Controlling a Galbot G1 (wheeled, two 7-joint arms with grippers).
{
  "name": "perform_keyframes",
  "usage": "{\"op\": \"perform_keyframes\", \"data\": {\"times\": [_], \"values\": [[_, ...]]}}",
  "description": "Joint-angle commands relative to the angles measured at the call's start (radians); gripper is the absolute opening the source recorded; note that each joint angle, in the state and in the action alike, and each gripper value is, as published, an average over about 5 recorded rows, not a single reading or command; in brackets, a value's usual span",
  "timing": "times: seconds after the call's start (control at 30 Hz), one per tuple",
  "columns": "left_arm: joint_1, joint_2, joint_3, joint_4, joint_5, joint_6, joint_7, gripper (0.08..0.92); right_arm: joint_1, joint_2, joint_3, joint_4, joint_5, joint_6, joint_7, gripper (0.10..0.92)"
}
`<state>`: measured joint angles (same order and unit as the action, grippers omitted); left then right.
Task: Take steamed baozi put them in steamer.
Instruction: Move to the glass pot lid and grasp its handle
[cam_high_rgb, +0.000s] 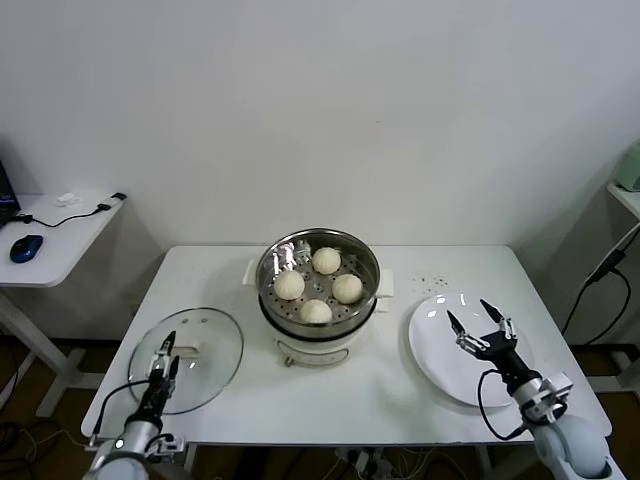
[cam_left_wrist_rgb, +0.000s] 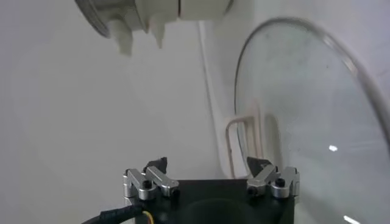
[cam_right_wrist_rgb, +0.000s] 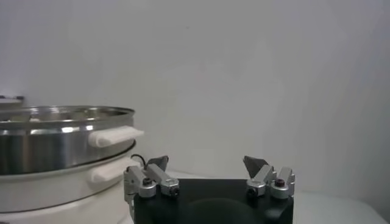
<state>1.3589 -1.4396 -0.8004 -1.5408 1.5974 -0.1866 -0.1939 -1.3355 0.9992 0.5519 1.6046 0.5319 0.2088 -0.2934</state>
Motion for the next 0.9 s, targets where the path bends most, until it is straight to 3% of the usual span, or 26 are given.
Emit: {"op": "perform_keyframes", "data": {"times": [0.03, 0.6, 0.9], "values": [[-0.104, 0.021, 0.01, 0.116, 0.004, 0.026, -0.019, 0.823, -0.013, 0.022, 0.019, -0.017, -0.041, 0.004, 0.001, 0.823], [-0.123, 0.022, 0.065, 0.136, -0.109, 0.042, -0.009, 0.814, 0.0, 0.047, 0.019, -0.069, -0.107, 0.028, -0.013, 0.823], [-0.125, 0.022, 0.066, 0.145, -0.122, 0.053, -0.005, 0.584, 0.001, 0.062, 0.026, -0.083, -0.124, 0.041, -0.028, 0.823]]}}
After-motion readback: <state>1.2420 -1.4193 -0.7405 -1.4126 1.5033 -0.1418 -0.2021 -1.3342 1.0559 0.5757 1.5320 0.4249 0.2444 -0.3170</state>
